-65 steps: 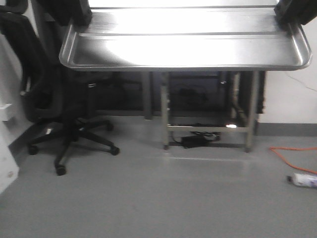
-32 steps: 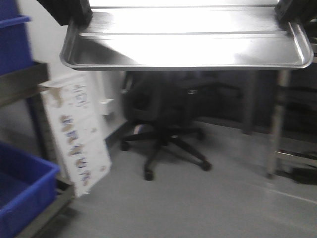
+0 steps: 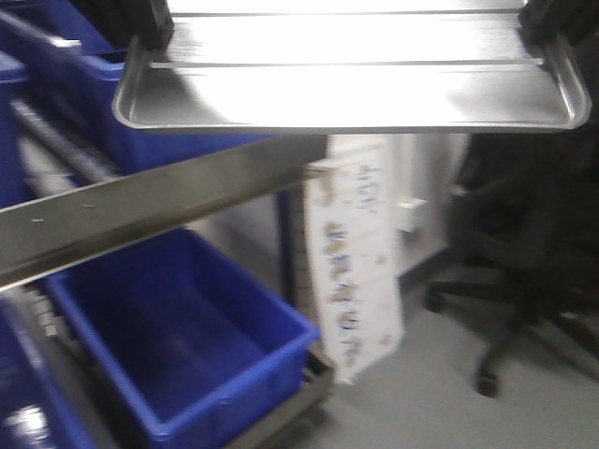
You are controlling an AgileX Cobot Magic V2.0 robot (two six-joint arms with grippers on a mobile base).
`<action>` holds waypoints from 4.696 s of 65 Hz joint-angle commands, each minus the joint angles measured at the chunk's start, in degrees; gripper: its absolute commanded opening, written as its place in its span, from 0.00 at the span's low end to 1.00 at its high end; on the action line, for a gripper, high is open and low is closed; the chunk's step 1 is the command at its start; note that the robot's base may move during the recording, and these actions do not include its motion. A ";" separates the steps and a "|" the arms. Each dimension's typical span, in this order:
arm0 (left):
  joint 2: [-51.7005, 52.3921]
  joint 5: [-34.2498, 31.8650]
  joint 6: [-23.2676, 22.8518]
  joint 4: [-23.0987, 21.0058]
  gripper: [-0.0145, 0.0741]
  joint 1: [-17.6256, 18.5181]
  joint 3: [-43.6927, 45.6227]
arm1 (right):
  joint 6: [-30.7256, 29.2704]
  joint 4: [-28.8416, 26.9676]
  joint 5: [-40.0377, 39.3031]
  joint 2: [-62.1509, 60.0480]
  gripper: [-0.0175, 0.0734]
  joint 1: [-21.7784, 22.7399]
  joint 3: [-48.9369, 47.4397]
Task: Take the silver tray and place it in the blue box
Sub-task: 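Keep holding the tray while driving the base to the blue bin, then position the held tray above the blue bin with both grippers, then lower the tray into the blue bin and open both grippers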
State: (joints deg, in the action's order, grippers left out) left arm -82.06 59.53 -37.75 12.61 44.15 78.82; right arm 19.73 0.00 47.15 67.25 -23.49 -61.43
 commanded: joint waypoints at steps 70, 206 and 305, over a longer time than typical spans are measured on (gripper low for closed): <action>2.19 1.32 0.81 2.60 0.05 0.15 1.45 | -0.65 3.12 -3.01 -1.51 0.26 0.43 -1.91; 2.19 -1.88 6.54 3.87 0.05 0.15 8.78 | -1.12 3.12 -4.40 -1.88 0.26 0.43 -5.91; -21.16 -22.33 6.54 6.32 0.59 -12.11 18.36 | -2.57 11.44 -13.71 29.58 0.88 2.30 -25.38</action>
State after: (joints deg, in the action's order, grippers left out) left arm -106.94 38.85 -30.82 18.25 31.75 93.84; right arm 17.76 10.81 36.06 100.78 -21.26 -84.55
